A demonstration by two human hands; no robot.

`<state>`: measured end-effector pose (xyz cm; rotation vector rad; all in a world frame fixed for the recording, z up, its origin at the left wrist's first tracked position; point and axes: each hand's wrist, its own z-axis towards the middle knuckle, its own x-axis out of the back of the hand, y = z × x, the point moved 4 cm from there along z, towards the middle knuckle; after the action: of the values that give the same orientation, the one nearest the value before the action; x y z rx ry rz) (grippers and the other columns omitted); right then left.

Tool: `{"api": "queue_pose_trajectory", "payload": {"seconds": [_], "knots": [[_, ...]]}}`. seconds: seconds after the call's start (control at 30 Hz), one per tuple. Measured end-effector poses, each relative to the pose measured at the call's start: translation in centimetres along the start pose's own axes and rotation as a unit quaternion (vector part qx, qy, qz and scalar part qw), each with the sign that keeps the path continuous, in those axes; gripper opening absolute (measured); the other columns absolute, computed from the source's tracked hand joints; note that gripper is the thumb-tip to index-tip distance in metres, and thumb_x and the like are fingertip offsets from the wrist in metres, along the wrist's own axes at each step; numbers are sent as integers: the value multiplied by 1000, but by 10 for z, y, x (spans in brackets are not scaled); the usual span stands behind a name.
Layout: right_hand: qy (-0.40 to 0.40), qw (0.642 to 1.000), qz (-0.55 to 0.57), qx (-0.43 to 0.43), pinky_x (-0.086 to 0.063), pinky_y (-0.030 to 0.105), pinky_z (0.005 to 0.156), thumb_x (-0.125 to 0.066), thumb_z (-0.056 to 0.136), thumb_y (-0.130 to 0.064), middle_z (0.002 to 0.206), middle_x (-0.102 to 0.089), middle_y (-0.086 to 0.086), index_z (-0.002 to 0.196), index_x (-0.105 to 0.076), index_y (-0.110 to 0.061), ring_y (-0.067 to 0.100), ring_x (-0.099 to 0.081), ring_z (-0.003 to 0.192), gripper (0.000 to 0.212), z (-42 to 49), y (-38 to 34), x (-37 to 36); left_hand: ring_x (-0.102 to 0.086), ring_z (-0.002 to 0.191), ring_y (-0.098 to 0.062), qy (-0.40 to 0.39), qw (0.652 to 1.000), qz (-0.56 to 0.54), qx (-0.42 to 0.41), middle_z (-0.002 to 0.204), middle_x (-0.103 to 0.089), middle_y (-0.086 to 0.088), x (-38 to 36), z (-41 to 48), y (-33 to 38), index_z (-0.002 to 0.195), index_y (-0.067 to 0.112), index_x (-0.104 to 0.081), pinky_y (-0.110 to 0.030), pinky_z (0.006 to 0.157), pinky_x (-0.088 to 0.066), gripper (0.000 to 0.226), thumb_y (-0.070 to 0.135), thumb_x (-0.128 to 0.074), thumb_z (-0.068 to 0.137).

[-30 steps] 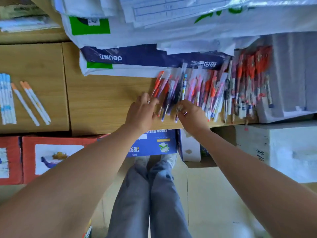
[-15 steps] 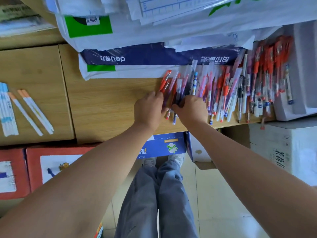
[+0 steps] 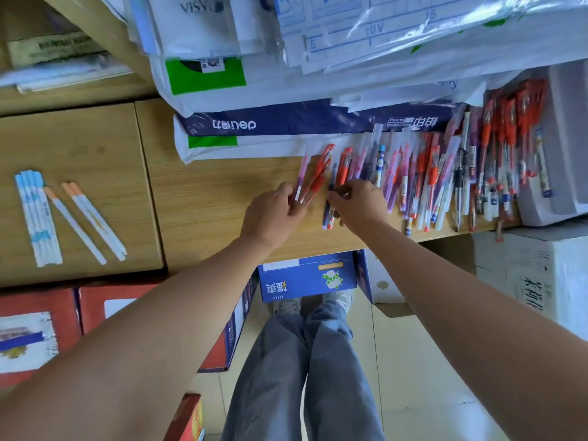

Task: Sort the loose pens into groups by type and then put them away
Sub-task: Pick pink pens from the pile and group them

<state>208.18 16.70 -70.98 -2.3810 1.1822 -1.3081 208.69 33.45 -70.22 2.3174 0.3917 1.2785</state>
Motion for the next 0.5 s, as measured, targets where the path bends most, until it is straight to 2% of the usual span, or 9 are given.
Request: {"api": "queue_pose_trajectory", "payload": {"seconds": [0.07,0.17,0.23,0.33,0.4,0.5], "knots": [[41,999,-1,-13,-57,36,64,-60,90,-30,78,-70,6,91,-66,-12,25,-67,67,19,0,0,0,-61,62,-17,-10,1000,-15,-3,76,-63,3,1,-3,-5,91,16,-54,-34,55,-52,13,29,-51,94],[110,992,-46,-40,-47,28,56,-57,92,-27,79,-66,6,100,-63,-9,24,-63,67,21,-3,10,12,-60,64,-15,-21,999,-27,-9,78,-63,4,0,-5,-7,94,14,-57,-27,53,-48,15,29,-55,93],[121,987,-90,-48,-41,24,55,-59,92,-29,80,-66,9,101,-63,-7,24,-61,67,24,-2,16,15,-56,62,-13,-20,999,-36,-7,76,-61,4,-2,-5,-6,93,13,-57,-22,49,-38,14,28,-56,92],[109,986,-114,-50,-42,25,56,-62,90,-33,81,-67,11,98,-64,-7,24,-62,69,27,2,17,12,-50,60,-12,-9,999,-52,3,70,-56,7,-5,-6,-6,90,14,-56,-22,48,-29,13,27,-57,90],[97,985,-136,-48,-43,26,58,-63,90,-35,84,-66,12,97,-63,-5,24,-60,71,31,5,12,7,-52,62,-13,-10,998,-59,-1,71,-57,7,-7,-7,-5,89,15,-56,-24,50,-31,13,28,-58,89],[95,981,-162,-37,-42,29,58,-62,91,-35,86,-62,11,96,-61,-3,25,-58,75,32,5,4,4,-58,66,-15,-12,997,-75,-9,76,-63,4,-8,-9,-6,92,13,-58,-29,54,-43,16,28,-58,89]]}}
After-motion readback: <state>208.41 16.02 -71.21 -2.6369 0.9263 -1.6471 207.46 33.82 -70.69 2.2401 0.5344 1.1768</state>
